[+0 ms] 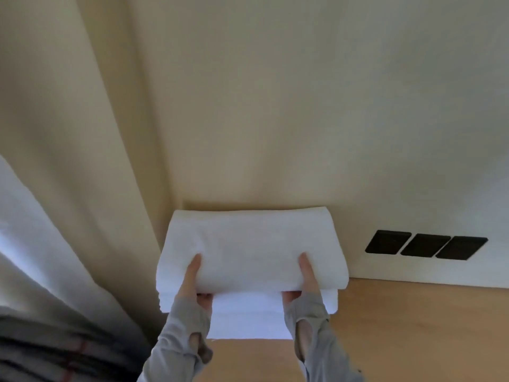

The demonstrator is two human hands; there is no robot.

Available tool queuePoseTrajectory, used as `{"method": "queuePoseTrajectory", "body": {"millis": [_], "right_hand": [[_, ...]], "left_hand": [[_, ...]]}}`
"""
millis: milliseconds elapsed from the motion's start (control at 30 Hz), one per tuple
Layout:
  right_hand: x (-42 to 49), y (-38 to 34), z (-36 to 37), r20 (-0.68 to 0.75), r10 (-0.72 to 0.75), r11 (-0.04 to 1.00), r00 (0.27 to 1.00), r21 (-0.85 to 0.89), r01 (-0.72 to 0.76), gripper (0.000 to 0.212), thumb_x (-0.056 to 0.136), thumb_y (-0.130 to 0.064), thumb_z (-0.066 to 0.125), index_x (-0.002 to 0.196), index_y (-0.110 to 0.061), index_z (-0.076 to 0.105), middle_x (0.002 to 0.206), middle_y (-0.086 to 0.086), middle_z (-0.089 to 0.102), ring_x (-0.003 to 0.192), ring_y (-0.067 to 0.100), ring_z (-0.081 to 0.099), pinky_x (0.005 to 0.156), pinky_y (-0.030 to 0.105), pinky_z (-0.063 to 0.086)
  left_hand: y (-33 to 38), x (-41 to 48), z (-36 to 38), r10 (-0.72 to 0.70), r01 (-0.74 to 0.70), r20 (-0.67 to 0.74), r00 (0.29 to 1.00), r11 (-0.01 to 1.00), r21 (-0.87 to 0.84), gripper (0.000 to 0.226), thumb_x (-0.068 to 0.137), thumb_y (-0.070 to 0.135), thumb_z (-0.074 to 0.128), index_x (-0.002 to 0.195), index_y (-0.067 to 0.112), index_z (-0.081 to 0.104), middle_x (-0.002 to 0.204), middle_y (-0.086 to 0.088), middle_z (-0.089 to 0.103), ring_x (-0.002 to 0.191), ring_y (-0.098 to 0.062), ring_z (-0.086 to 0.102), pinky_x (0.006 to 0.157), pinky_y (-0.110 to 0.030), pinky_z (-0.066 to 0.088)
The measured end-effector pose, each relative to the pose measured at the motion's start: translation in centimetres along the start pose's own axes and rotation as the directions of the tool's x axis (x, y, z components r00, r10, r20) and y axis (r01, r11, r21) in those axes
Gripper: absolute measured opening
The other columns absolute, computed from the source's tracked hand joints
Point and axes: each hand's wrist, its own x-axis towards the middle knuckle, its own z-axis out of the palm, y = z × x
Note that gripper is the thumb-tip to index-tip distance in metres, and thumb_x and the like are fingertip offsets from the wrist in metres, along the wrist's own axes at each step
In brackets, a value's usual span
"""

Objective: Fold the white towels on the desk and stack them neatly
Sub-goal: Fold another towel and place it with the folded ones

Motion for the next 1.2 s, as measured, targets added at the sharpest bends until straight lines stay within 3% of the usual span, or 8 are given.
{"method": "queuePoseTrajectory", "body": {"millis": [200, 300, 367, 467, 567, 733, 1000, 1200], "right_hand": [[2.8, -4.8, -3.3, -0.004, -0.075, 0.981, 0.997, -0.177, 0.073, 0.061, 0.054, -0.041, 0.08, 0.104, -0.011, 0.062, 0.102, 0.013, 0.071, 0.09, 0.027, 0.068, 0.077, 0.043, 0.056], [4.4, -8.2, -3.8, 0.077, 0.108, 0.953, 0.991, -0.291, -0.081, 0.07, 0.068, -0.055, 0.071, 0.116, -0.005, 0.06, 0.103, 0.013, 0.071, 0.097, 0.031, 0.066, 0.085, 0.049, 0.053], [5.2, -9.9, -3.4, 0.119, 0.209, 0.91, 0.971, -0.386, -0.149, 0.082, 0.064, -0.062, 0.069, 0.121, -0.004, 0.057, 0.11, 0.016, 0.066, 0.106, 0.034, 0.061, 0.093, 0.056, 0.046], [4.6, -11.5, -0.4, 0.112, 0.215, 0.752, 0.97, -0.653, -0.091, 0.075, 0.062, -0.064, 0.066, 0.109, -0.006, 0.062, 0.091, 0.014, 0.071, 0.085, 0.032, 0.067, 0.07, 0.044, 0.056], [3.5, -12.0, 2.3, 0.191, 0.057, 0.459, 0.98, -0.877, 0.144, 0.044, 0.082, -0.047, 0.062, 0.111, -0.015, 0.051, 0.09, 0.005, 0.065, 0.079, 0.025, 0.062, 0.061, 0.034, 0.048], [3.4, -12.3, 0.7, 0.402, -0.141, 0.578, 0.905, -0.709, 0.405, 0.027, 0.081, -0.013, 0.069, 0.099, -0.029, 0.057, 0.099, 0.004, 0.064, 0.083, 0.026, 0.065, 0.061, 0.034, 0.052], [6.9, -9.9, 0.3, 0.21, -0.045, 0.558, 0.977, -0.806, 0.199, 0.034, 0.087, -0.009, 0.061, 0.117, -0.01, 0.044, 0.098, 0.009, 0.057, 0.078, 0.024, 0.056, 0.07, 0.037, 0.044], [7.6, -10.1, 1.8, 0.165, -0.039, 0.442, 0.986, -0.882, 0.165, 0.064, 0.09, -0.048, 0.053, 0.137, -0.009, 0.036, 0.123, 0.012, 0.052, 0.106, 0.032, 0.054, 0.092, 0.041, 0.041]], "left_hand": [[3.8, 1.2, -2.9, -0.018, 0.024, -0.078, 0.997, 0.996, 0.082, 0.077, 0.06, 0.042, 0.08, 0.124, 0.009, 0.052, 0.12, -0.011, 0.061, 0.106, -0.029, 0.06, 0.093, -0.046, 0.048], [7.0, 2.3, -3.1, -0.058, 0.063, -0.026, 0.998, 0.961, 0.268, 0.05, 0.065, 0.044, 0.075, 0.103, 0.015, 0.062, 0.111, -0.009, 0.065, 0.097, -0.029, 0.06, 0.081, -0.048, 0.049], [8.5, 2.6, -1.9, -0.119, 0.077, 0.055, 0.991, 0.866, 0.494, 0.055, 0.057, 0.051, 0.072, 0.098, 0.015, 0.062, 0.099, -0.012, 0.067, 0.093, -0.033, 0.061, 0.08, -0.049, 0.05], [9.4, 3.1, 0.3, -0.179, 0.075, 0.067, 0.982, 0.682, 0.727, 0.069, 0.059, 0.057, 0.07, 0.108, 0.009, 0.061, 0.105, -0.02, 0.066, 0.099, -0.039, 0.061, 0.092, -0.052, 0.047], [10.1, 3.9, 1.7, -0.062, -0.008, 0.058, 0.996, 0.613, 0.79, 0.066, 0.074, 0.047, 0.068, 0.118, 0.0, 0.054, 0.111, -0.022, 0.061, 0.095, -0.036, 0.059, 0.091, -0.045, 0.044], [10.7, 4.6, 1.2, 0.097, -0.194, 0.17, 0.981, 0.594, 0.781, 0.045, 0.074, 0.044, 0.07, 0.104, 0.013, 0.058, 0.091, -0.011, 0.064, 0.078, -0.027, 0.06, 0.077, -0.039, 0.045], [8.7, 5.7, 0.9, 0.039, -0.055, 0.04, 0.998, 0.593, 0.804, 0.058, 0.081, 0.039, 0.066, 0.121, -0.001, 0.054, 0.12, -0.023, 0.058, 0.107, -0.038, 0.055, 0.092, -0.041, 0.041], [8.9, 5.8, 1.1, -0.004, -0.037, 0.049, 0.999, 0.575, 0.817, 0.051, 0.085, 0.029, 0.064, 0.123, -0.003, 0.053, 0.121, -0.024, 0.057, 0.102, -0.038, 0.056, 0.089, -0.042, 0.042]]}}
